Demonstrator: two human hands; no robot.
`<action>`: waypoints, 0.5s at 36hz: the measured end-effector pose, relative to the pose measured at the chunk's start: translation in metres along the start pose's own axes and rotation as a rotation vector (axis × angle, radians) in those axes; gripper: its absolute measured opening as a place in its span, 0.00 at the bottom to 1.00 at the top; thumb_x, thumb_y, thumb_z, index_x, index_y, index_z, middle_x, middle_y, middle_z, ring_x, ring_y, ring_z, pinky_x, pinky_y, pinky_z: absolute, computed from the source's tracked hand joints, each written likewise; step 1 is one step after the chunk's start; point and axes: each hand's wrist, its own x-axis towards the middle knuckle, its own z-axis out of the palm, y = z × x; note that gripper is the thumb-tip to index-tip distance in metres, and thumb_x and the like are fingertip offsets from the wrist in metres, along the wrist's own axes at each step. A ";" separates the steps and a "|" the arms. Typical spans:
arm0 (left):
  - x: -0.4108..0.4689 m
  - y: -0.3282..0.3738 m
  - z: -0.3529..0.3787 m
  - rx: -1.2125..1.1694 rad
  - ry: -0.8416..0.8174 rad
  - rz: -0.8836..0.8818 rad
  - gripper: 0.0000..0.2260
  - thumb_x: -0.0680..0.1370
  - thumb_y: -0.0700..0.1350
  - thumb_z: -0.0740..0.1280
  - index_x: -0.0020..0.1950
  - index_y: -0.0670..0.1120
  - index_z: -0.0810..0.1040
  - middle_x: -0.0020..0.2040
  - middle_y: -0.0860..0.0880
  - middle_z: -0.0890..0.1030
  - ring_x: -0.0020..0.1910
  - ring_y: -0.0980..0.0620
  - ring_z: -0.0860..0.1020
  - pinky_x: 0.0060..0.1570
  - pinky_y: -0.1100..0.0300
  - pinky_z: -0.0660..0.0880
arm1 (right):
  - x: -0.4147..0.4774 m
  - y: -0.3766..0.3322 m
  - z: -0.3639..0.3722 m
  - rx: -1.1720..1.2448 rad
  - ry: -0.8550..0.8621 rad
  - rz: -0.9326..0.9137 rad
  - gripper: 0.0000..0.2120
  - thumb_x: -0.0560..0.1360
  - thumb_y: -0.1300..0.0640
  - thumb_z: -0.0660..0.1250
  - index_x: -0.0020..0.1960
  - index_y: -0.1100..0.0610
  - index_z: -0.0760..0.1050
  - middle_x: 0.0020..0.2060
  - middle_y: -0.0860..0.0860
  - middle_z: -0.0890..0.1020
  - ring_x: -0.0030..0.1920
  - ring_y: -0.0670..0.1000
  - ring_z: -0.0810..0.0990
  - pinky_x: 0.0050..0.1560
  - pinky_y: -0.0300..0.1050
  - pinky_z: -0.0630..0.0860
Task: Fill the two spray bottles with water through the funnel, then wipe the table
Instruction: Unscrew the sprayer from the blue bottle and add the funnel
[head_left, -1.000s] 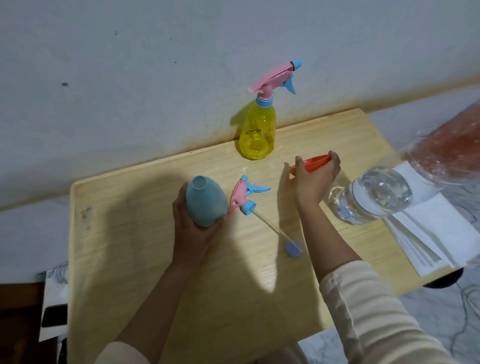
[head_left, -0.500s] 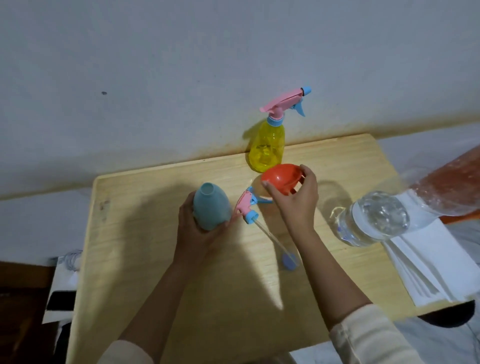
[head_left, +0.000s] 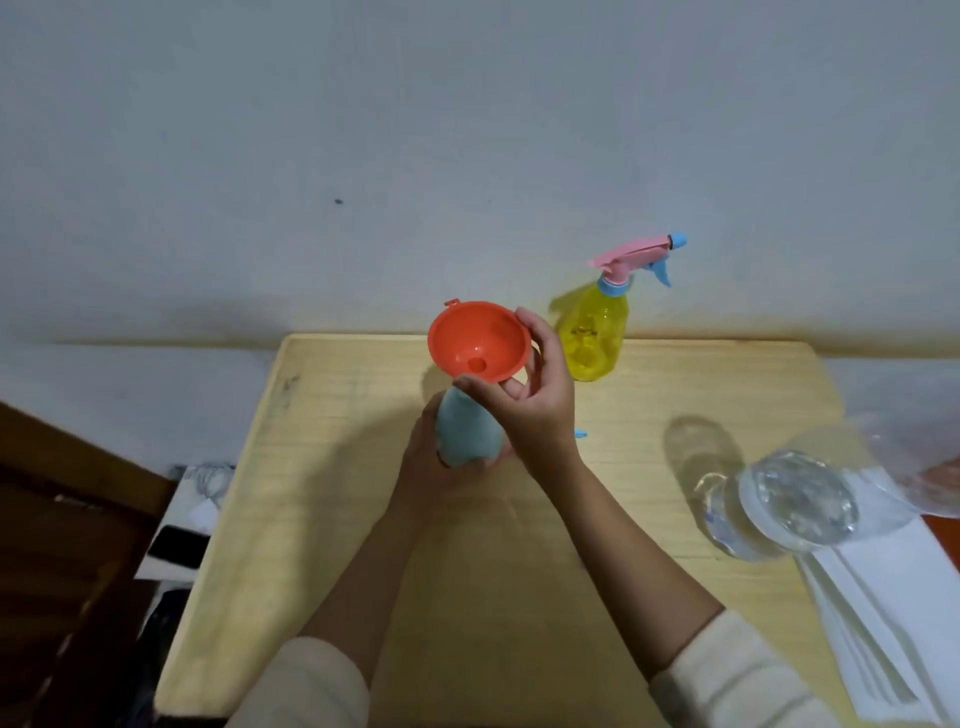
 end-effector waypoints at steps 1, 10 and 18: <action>0.000 -0.001 0.000 0.009 -0.003 -0.001 0.42 0.59 0.54 0.81 0.63 0.75 0.60 0.66 0.55 0.72 0.65 0.51 0.73 0.61 0.44 0.74 | 0.000 0.000 0.000 0.003 -0.003 0.003 0.36 0.62 0.68 0.78 0.63 0.51 0.66 0.59 0.41 0.71 0.59 0.38 0.74 0.58 0.40 0.77; -0.003 -0.004 0.003 0.064 0.008 0.001 0.40 0.57 0.60 0.77 0.63 0.72 0.61 0.62 0.56 0.73 0.59 0.57 0.75 0.55 0.51 0.77 | -0.012 0.008 -0.004 -0.083 -0.053 0.031 0.37 0.61 0.62 0.80 0.65 0.51 0.67 0.62 0.45 0.71 0.65 0.47 0.71 0.59 0.44 0.77; -0.008 0.004 0.002 0.026 0.019 0.028 0.38 0.61 0.55 0.77 0.67 0.64 0.63 0.64 0.52 0.74 0.61 0.52 0.76 0.55 0.43 0.77 | -0.019 0.008 0.004 -0.225 -0.042 0.023 0.38 0.61 0.58 0.80 0.66 0.50 0.64 0.59 0.42 0.71 0.59 0.40 0.73 0.53 0.28 0.72</action>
